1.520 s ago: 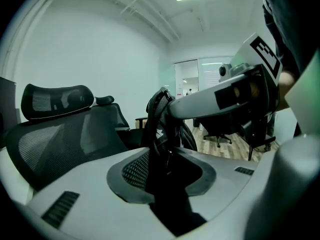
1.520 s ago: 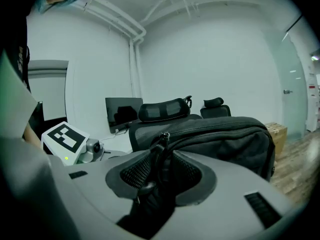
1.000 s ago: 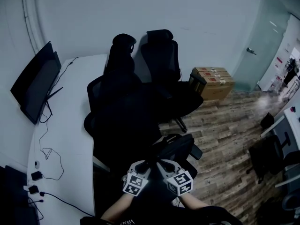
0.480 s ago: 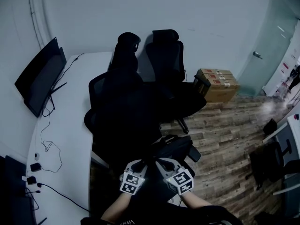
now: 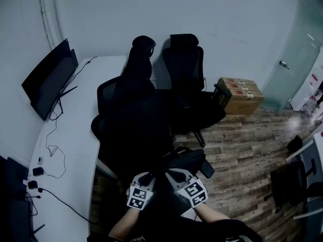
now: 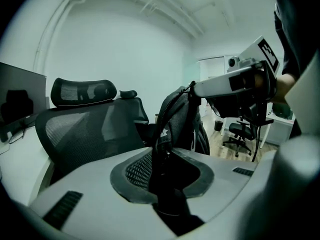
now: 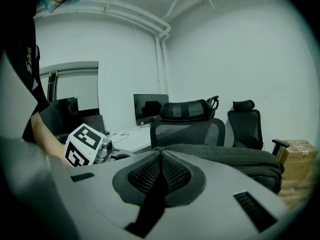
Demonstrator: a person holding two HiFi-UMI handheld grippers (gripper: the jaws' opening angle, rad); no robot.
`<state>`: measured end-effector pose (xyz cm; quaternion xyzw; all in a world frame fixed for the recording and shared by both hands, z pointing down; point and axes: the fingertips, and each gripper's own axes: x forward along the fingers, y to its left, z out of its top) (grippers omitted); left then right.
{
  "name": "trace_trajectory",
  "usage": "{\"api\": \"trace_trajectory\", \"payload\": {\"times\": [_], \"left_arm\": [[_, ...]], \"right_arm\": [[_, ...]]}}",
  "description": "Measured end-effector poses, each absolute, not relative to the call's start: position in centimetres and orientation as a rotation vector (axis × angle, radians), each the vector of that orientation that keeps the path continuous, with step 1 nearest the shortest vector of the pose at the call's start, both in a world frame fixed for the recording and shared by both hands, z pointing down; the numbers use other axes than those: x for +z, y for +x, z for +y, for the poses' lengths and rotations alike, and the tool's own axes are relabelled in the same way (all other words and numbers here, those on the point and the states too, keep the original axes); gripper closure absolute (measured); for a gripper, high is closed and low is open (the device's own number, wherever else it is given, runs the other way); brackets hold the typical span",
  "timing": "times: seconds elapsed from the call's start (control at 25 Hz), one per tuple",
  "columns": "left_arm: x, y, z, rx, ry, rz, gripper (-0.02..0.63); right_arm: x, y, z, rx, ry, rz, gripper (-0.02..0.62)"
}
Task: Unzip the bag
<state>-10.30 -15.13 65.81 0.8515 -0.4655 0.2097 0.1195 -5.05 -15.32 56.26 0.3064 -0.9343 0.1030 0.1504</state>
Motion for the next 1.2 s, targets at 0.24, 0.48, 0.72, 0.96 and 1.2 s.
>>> {"api": "trace_trajectory", "payload": {"times": [0.24, 0.48, 0.72, 0.96, 1.2], "left_arm": [[65.7, -9.4, -15.1, 0.620, 2.451, -1.433, 0.505], [65.8, -9.2, -14.5, 0.626, 2.417, -1.480, 0.506], [65.6, -8.8, -14.1, 0.605, 2.385, -1.512, 0.506], [65.4, -8.6, -13.8, 0.586, 2.353, -1.514, 0.508], [65.4, -8.8, -13.8, 0.578, 2.308, -1.541, 0.508]], "right_arm": [[55.7, -4.0, -15.3, 0.210, 0.796, -2.689, 0.546], [55.8, -3.3, -14.8, 0.190, 0.756, -2.703, 0.546], [55.7, -1.6, -15.0, 0.166, 0.754, -2.703, 0.546], [55.7, -0.3, -15.5, 0.174, 0.765, -2.715, 0.546], [55.5, 2.0, -17.2, 0.187, 0.810, -2.721, 0.546]]}}
